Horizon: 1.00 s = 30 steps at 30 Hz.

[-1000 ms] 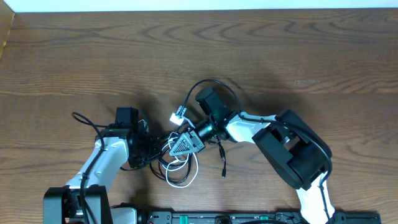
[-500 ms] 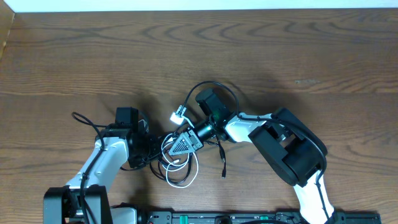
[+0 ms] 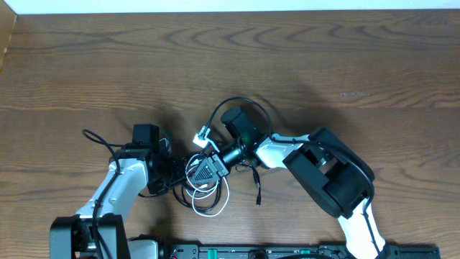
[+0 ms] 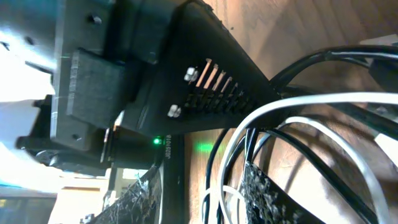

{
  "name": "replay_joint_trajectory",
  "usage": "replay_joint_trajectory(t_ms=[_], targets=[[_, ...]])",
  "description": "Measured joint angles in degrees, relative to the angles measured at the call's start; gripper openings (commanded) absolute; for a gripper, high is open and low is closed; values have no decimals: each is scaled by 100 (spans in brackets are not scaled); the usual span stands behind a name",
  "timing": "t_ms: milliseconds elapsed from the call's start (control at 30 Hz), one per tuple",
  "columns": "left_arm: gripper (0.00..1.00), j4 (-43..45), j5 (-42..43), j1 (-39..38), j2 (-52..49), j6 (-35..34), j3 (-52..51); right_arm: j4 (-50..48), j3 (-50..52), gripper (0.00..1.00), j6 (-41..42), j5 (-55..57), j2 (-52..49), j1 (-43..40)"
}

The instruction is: Untangle cables

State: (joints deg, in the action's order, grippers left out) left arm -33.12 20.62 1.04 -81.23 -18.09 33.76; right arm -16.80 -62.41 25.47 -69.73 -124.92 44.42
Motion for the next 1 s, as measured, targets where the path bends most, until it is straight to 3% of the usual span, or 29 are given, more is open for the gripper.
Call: replay_joint_trajectory(t_ms=[233, 533, 567, 833, 1000], targets=[[8, 2, 219, 4, -4, 254, -37, 59, 0, 33, 2, 254, -22, 225], [8, 20, 326, 4, -4, 339, -39, 247, 0, 36, -9, 656, -22, 420], [8, 20, 328, 4, -4, 339, -39, 249, 0, 2, -11, 658, -22, 422], [8, 39, 332, 4, -4, 374, -42, -282, 11, 1, -271, -31, -17, 369], [8, 39, 774, 11, -2, 704, -42, -247, 33, 1, -323, -476, 286, 326]])
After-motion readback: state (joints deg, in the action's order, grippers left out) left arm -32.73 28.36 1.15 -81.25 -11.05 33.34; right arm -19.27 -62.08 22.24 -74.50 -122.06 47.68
